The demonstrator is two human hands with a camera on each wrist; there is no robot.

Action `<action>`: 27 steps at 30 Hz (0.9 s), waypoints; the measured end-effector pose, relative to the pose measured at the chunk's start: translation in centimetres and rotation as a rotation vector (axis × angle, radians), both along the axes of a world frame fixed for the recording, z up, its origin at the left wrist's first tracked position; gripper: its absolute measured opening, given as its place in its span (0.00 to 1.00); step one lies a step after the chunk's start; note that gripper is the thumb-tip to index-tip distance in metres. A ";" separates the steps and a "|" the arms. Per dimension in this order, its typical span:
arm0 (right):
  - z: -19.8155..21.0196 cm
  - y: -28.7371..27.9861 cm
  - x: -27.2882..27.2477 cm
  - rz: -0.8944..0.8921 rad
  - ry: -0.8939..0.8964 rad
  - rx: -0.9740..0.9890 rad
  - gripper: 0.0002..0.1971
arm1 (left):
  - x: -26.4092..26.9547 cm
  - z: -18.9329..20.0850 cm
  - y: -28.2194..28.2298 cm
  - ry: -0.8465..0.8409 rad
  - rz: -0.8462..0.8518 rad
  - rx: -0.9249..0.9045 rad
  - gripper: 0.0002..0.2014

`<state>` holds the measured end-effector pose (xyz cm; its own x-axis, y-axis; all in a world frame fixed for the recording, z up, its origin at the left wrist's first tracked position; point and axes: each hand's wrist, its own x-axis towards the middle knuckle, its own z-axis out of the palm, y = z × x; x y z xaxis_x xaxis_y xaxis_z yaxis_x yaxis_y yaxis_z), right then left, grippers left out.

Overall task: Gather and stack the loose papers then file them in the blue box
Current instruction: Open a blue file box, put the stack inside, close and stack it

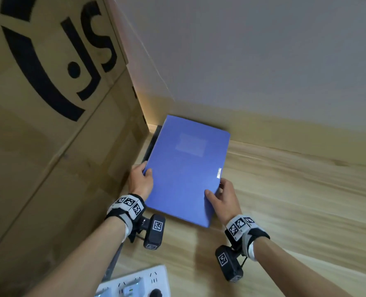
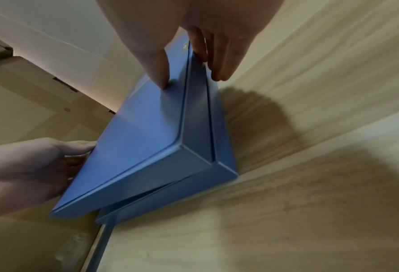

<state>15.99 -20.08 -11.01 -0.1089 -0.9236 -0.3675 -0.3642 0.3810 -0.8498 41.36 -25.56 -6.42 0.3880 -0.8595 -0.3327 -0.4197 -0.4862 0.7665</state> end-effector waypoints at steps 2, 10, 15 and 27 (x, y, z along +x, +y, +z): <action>0.2 -0.2 0.6 0.023 0.028 -0.002 0.33 | 0.4 -0.2 0.0 0.011 0.020 0.013 0.12; 0.3 -0.5 1.0 0.028 0.065 -0.017 0.27 | 0.8 -2.2 0.0 0.075 0.061 0.108 0.23; 0.1 -0.6 1.1 0.040 0.079 -0.012 0.27 | 0.6 -2.7 0.1 0.074 0.092 0.098 0.23; 0.2 -1.0 0.4 0.054 0.093 -0.018 0.26 | 0.4 -2.7 0.1 0.081 0.068 0.122 0.22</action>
